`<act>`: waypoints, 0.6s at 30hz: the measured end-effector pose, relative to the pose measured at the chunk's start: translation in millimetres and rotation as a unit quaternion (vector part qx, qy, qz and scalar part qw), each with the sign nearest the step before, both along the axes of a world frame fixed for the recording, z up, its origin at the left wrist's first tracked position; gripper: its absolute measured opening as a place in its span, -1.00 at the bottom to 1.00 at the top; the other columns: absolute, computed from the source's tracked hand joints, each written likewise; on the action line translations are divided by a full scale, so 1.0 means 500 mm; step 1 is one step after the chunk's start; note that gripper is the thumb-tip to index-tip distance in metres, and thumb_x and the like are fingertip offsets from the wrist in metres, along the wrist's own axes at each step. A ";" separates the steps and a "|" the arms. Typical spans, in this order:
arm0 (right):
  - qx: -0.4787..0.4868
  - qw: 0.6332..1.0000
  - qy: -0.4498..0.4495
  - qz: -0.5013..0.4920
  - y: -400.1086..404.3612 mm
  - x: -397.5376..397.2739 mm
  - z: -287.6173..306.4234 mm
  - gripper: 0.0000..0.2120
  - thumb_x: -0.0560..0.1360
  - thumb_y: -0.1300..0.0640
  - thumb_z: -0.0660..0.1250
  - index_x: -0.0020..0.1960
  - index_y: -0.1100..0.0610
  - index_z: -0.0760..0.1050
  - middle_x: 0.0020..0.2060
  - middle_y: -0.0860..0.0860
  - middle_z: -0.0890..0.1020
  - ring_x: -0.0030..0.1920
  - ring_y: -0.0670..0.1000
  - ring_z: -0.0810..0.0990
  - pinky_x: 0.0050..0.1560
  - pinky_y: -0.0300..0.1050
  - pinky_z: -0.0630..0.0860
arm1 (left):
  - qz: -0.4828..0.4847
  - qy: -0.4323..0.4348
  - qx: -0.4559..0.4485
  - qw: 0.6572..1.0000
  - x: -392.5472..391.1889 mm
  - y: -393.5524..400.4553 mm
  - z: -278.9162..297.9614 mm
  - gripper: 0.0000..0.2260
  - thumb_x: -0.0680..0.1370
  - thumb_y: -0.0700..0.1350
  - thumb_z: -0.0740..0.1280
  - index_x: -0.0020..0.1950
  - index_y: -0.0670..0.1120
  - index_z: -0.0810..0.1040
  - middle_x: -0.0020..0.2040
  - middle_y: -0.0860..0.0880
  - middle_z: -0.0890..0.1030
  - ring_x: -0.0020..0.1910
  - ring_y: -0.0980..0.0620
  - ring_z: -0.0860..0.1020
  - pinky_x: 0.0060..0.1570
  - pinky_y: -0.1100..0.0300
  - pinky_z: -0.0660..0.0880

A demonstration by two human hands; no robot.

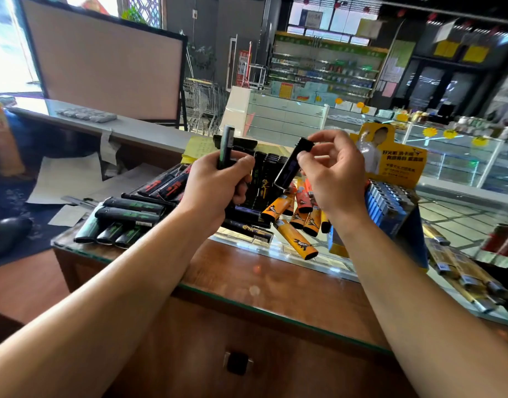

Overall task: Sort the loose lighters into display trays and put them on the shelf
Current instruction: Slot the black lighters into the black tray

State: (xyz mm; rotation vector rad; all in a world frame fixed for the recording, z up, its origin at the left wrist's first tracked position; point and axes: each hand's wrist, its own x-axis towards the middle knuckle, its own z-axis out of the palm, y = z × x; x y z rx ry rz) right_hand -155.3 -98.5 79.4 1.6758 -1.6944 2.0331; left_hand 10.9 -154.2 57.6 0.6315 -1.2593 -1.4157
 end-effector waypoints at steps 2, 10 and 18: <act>-0.012 1.000 0.007 -0.021 -0.001 -0.005 -0.002 -0.83 0.49 0.26 0.38 0.03 0.07 0.52 -0.21 -0.02 0.60 -0.28 -0.13 0.58 -0.40 -0.37 0.46 | 0.000 0.022 0.029 0.999 0.000 -0.003 0.001 -0.90 0.57 -0.21 0.39 -0.12 -0.16 0.53 -0.38 -0.05 0.51 -0.46 0.06 0.41 -0.51 0.23 0.32; -0.028 0.992 0.095 -0.077 -0.010 -0.005 -0.013 -0.83 0.51 0.27 0.35 0.08 0.12 0.56 -0.22 -0.08 0.59 -0.32 -0.26 0.59 -0.39 -0.46 0.43 | 0.005 0.097 0.135 0.986 0.003 -0.008 0.012 -0.83 0.53 -0.41 0.21 0.08 -0.27 0.50 -0.27 -0.13 0.46 -0.41 0.02 0.42 -0.44 0.21 0.34; 0.014 0.981 0.162 -0.104 -0.029 -0.014 -0.034 -0.84 0.51 0.25 0.36 0.07 0.08 0.51 -0.16 -0.10 0.59 -0.25 -0.14 0.63 -0.25 -0.12 0.60 | -0.015 0.064 0.105 0.992 0.005 0.002 0.010 -0.84 0.61 -0.29 0.28 0.16 -0.21 0.57 -0.25 -0.10 0.62 -0.38 0.02 0.53 -0.27 0.09 0.51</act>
